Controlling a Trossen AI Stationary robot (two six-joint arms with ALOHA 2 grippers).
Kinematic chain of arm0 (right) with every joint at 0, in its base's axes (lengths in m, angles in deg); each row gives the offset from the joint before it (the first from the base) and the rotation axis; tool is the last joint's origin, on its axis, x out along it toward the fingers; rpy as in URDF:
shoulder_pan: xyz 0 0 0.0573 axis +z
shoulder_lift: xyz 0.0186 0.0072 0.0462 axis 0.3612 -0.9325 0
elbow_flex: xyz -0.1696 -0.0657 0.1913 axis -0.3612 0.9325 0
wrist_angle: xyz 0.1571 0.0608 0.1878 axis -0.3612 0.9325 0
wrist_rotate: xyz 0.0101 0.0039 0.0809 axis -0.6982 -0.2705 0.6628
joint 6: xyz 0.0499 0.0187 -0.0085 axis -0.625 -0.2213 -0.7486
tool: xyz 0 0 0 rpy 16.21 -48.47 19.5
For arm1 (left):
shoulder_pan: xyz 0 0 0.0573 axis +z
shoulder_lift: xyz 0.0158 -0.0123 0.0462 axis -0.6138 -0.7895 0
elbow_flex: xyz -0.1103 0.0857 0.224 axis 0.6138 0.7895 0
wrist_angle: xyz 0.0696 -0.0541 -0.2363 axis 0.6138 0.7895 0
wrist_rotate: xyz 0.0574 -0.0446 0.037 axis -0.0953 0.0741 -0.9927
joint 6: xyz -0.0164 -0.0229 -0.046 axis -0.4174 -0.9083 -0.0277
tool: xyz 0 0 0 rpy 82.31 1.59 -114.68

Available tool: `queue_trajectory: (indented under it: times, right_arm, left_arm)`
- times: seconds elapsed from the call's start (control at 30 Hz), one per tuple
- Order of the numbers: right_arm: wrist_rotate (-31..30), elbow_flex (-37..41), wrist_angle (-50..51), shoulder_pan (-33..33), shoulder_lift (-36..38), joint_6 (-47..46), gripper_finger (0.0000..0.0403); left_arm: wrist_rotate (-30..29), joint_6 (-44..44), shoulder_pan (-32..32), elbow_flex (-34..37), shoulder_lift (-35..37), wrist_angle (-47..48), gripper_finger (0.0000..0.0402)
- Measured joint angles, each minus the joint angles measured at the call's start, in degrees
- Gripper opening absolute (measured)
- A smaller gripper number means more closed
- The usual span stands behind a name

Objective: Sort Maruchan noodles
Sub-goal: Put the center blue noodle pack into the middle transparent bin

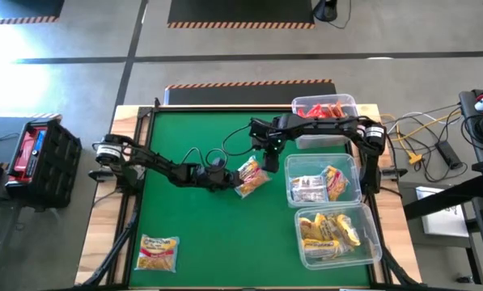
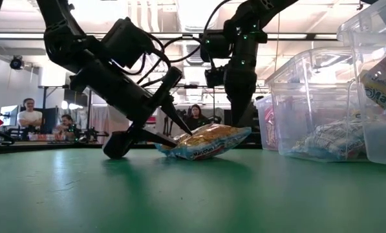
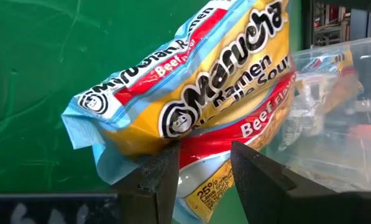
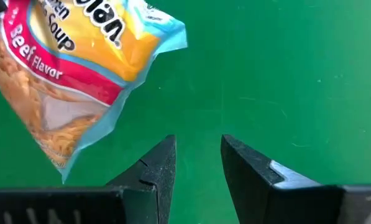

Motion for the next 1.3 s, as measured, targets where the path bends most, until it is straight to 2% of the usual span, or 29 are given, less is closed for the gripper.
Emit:
queue_trajectory:
  times: [0.27,0.4,0.5,0.6,0.83,1.03,1.17,1.3]
  right_arm:
    - [1.5,0.0,-0.6,0.0,2.2,-5.4,0.0118]
    - [6.3,0.0,-2.3,0.0,3.9,-7.8,0.0118]
    - [10.1,0.0,-4.9,0.0,4.9,-10.9,0.0118]
    - [11.2,0.1,-8.6,0.0,5.0,-15.4,0.0118]
    - [11.4,1.4,-16.2,0.0,2.4,-25.7,0.0118]
    - [20.1,1.4,-19.3,-0.2,0.9,-28.6,0.012]
    - [24.2,1.5,-19.4,-0.3,0.4,-29.1,0.0139]
    - [24.6,1.5,-19.5,-0.3,-0.3,-30.2,0.0172]
  left_arm:
    - [4.6,0.3,1.1,0.1,0.5,0.7,0.0129]
    - [9.1,2.8,2.8,0.2,1.8,2.8,0.0129]
    - [10.4,5.9,3.8,0.3,3.4,7.1,0.0129]
    - [10.3,8.2,4.1,0.3,4.2,10.3,0.0129]
    - [9.0,10.6,4.2,0.3,4.3,11.5,0.0129]
    - [8.2,11.2,4.3,0.3,4.2,11.9,0.0129]
    - [7.3,11.3,4.4,0.3,4.2,11.9,0.0129]
    - [7.3,11.3,4.5,0.3,4.2,11.9,0.0129]
